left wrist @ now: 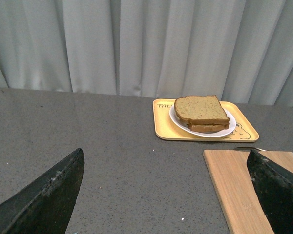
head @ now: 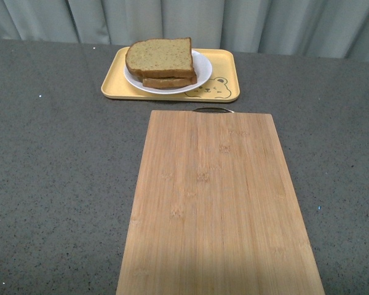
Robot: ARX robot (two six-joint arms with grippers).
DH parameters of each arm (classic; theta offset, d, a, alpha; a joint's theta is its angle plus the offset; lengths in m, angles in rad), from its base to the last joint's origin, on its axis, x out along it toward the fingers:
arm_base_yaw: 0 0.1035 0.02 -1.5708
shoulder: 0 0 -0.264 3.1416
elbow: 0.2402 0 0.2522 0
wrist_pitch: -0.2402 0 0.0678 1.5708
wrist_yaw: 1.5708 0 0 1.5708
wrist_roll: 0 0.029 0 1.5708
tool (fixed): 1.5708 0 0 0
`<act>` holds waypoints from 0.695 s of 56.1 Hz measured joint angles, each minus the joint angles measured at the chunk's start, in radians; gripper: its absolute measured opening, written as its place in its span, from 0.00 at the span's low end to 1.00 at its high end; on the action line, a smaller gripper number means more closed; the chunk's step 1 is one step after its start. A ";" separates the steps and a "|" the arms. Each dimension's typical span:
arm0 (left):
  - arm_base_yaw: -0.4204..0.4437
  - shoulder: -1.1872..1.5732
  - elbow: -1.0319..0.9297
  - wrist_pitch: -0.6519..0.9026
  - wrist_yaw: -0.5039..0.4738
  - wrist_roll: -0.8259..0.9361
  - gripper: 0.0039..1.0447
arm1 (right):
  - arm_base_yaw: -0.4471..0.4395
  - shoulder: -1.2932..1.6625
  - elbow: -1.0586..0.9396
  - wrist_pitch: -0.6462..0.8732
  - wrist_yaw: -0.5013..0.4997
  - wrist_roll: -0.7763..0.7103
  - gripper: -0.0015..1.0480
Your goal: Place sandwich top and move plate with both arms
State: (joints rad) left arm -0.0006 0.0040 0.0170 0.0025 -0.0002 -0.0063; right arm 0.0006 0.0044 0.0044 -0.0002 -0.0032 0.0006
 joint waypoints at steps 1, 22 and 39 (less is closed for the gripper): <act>0.000 0.000 0.000 0.000 0.000 0.000 0.94 | 0.000 0.000 0.000 0.000 0.000 0.000 0.91; 0.000 0.000 0.000 0.000 0.000 0.000 0.94 | 0.000 0.000 0.000 0.000 0.000 0.000 0.91; 0.000 0.000 0.000 0.000 0.000 0.000 0.94 | 0.000 0.000 0.000 0.000 0.000 0.000 0.91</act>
State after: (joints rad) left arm -0.0006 0.0040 0.0170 0.0025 -0.0002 -0.0063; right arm 0.0006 0.0044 0.0044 -0.0002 -0.0032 0.0006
